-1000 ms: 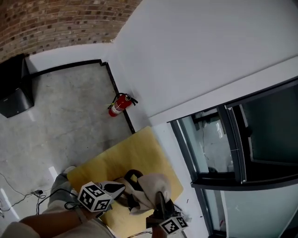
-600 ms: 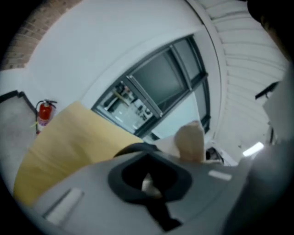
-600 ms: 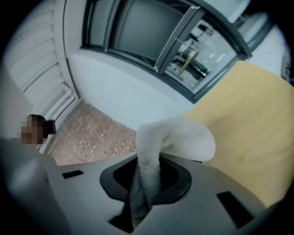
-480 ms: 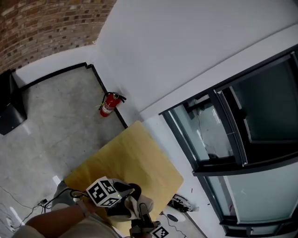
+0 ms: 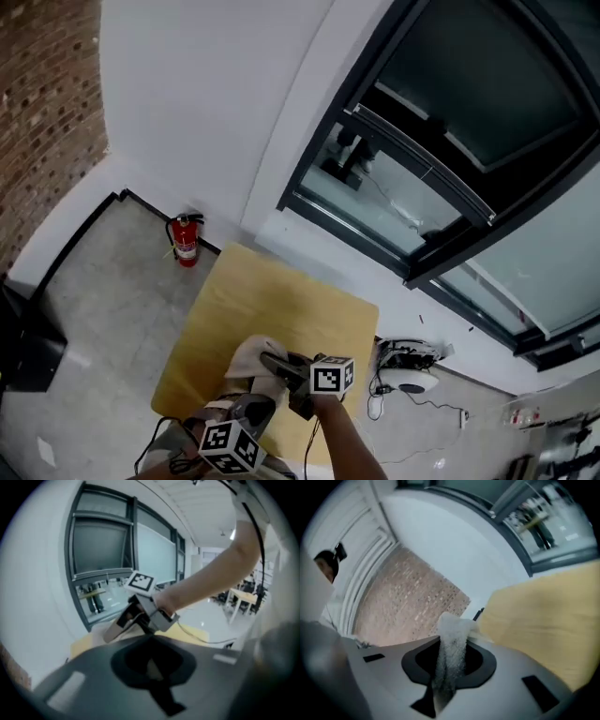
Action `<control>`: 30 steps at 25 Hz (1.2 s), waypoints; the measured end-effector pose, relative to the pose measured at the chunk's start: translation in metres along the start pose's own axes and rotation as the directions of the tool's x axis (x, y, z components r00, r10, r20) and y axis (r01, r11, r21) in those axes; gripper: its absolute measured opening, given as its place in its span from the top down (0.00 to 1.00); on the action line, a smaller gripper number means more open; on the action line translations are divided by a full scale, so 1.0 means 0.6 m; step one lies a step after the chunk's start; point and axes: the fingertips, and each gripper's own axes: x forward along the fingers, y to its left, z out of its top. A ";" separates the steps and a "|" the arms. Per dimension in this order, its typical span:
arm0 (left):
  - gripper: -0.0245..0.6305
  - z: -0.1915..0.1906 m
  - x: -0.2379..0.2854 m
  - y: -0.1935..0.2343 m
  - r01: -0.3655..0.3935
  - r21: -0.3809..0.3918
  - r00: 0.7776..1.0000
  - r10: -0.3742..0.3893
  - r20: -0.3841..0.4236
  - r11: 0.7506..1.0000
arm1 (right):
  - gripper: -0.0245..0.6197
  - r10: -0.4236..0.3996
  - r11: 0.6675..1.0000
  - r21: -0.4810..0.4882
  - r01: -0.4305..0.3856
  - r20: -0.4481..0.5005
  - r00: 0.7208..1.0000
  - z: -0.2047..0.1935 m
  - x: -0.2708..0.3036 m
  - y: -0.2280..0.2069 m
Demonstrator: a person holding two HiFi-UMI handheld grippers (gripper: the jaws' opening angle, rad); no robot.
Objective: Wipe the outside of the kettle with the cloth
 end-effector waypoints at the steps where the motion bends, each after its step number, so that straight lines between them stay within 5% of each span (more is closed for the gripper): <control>1: 0.97 0.002 0.001 0.001 -0.006 -0.012 1.000 0.006 0.001 1.000 | 0.87 0.013 0.993 0.120 -0.019 0.048 0.999 0.006 0.001 -0.022; 5: 0.97 0.005 0.001 0.005 0.018 -0.067 0.999 -0.020 -0.033 0.998 | 0.86 -0.052 0.868 0.492 -0.067 0.223 0.973 -0.020 -0.003 -0.119; 8: 0.96 0.008 0.006 -0.001 -0.009 0.004 0.998 0.009 -0.067 1.000 | 0.87 -0.238 0.814 0.570 0.108 0.159 0.958 -0.083 -0.009 -0.200; 11: 0.96 0.014 0.010 0.003 -0.039 0.015 0.997 0.040 -0.060 0.999 | 0.87 -0.317 0.858 0.465 0.219 0.144 0.938 -0.097 -0.035 -0.210; 16: 0.96 0.000 -0.001 0.015 -0.034 0.008 0.997 0.034 -0.072 0.999 | 0.87 -0.227 0.969 0.189 0.157 0.445 0.866 0.008 -0.119 -0.065; 19: 0.97 0.002 0.005 0.013 -0.037 0.015 0.997 0.038 -0.064 0.999 | 0.87 -0.247 0.968 0.090 0.233 0.490 0.836 0.030 -0.162 -0.021; 24: 0.97 0.010 0.014 0.000 -0.008 0.043 0.999 0.011 -0.051 0.999 | 0.87 -0.265 0.959 0.074 0.273 0.569 0.778 0.019 -0.224 0.027; 30: 0.97 0.009 0.012 -0.009 0.030 0.081 0.999 -0.027 -0.033 0.996 | 0.87 -0.295 0.941 0.044 0.335 0.592 0.750 -0.007 -0.254 0.068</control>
